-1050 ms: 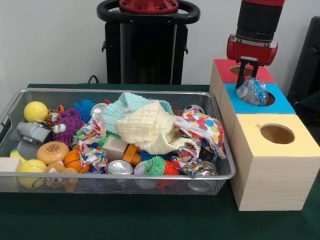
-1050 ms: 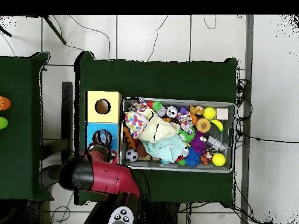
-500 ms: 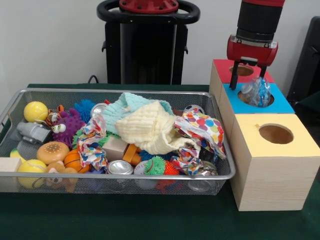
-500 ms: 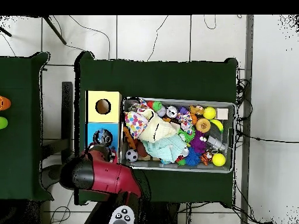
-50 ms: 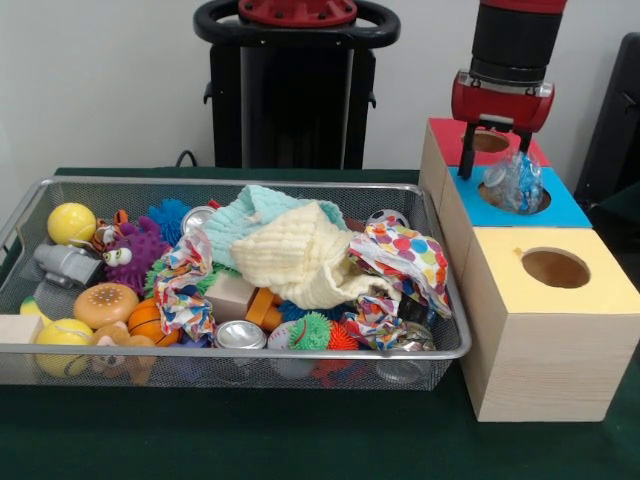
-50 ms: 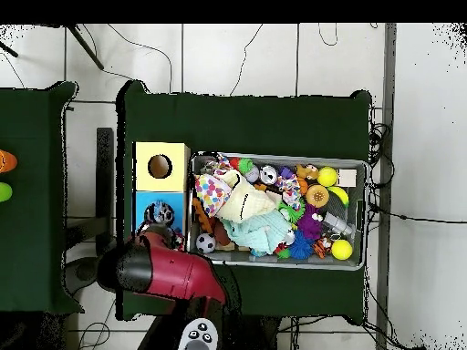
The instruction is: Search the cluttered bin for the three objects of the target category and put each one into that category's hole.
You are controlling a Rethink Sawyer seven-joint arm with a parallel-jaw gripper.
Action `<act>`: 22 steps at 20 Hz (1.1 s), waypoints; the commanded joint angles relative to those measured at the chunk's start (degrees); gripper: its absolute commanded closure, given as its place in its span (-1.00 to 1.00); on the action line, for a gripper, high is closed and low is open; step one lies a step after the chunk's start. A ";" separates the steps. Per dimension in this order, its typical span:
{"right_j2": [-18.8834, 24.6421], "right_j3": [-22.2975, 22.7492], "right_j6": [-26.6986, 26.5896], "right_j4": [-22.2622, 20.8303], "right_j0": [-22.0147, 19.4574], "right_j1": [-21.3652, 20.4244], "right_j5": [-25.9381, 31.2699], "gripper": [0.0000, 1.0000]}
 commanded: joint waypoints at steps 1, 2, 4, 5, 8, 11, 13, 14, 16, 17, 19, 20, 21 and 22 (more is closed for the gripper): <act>-1.91 -1.80 8.40 -1.89 -0.70 -6.27 13.36 -1.00; -0.84 -0.31 7.45 -1.70 -2.06 -8.59 14.30 -1.00; -1.27 0.12 6.86 -2.10 -2.28 -10.56 16.33 -1.00; -1.94 0.15 6.65 -2.62 -2.01 -11.43 17.57 -1.00; -2.58 2.84 5.97 -3.40 -1.62 -14.16 18.18 -1.00; -3.67 3.92 7.29 -3.77 0.04 -15.01 17.96 -1.00; -3.33 4.46 7.52 -3.74 0.40 -14.55 16.65 -1.00; -2.63 4.82 7.44 -3.37 0.09 -13.92 15.32 -1.00; -1.17 5.42 7.25 -2.65 -0.61 -12.66 12.97 -1.00; -0.93 5.00 6.79 -2.81 -1.04 -12.25 12.98 -1.00; 1.04 5.61 4.39 -2.11 -4.24 -11.82 12.14 -1.00; 1.23 6.15 3.93 -1.40 -5.93 -11.68 12.94 -1.00; 1.41 6.70 3.48 -0.68 -7.62 -11.54 13.74 -1.00; 1.98 6.67 2.15 -0.23 -10.33 -10.63 14.82 -1.00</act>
